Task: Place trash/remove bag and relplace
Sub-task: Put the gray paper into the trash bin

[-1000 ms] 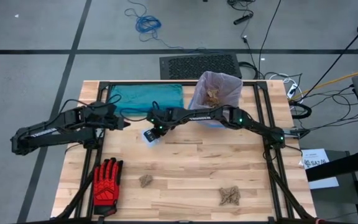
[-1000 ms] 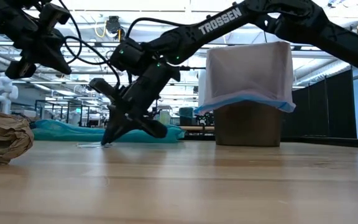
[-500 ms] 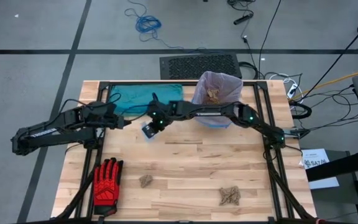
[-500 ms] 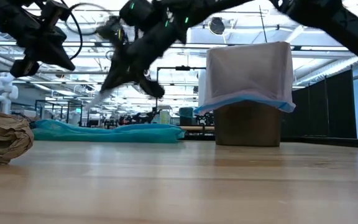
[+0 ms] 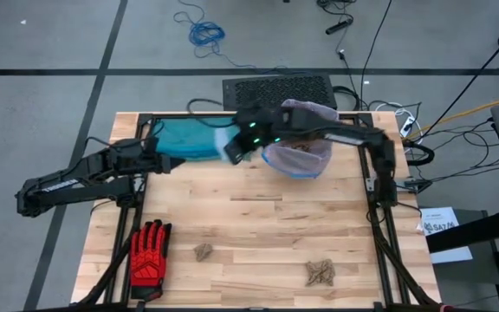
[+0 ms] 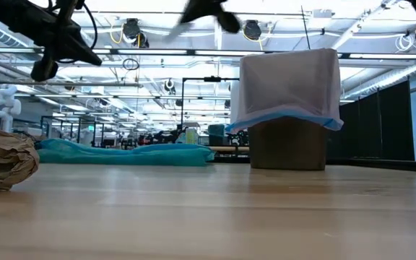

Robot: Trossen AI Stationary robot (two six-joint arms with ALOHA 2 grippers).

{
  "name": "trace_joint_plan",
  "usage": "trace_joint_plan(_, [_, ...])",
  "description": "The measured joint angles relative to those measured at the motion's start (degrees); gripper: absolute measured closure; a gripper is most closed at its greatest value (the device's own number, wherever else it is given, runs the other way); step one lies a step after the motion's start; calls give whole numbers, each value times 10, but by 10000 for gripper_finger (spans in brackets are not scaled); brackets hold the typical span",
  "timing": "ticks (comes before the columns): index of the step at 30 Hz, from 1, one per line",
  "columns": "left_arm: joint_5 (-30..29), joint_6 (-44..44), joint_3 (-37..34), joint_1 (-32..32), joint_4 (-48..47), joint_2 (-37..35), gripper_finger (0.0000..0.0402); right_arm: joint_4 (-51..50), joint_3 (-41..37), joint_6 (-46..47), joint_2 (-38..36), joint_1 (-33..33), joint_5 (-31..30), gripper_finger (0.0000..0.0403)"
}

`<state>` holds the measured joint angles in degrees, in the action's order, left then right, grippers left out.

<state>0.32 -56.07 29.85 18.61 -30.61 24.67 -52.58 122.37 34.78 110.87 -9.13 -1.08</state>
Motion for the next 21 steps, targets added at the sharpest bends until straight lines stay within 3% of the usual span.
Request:
trace_joint_plan(11, [-26,-2,0,0,20,0,402,-288,0,-29,-123,-43,-166,403])
trace_joint_plan(16, [-28,-5,0,0,20,1,402,-372,0,-31,-121,-70,-185,403])
trace_joint_plan(21, [-28,-5,0,0,20,1,402,-373,0,-62,-100,-90,-185,403])
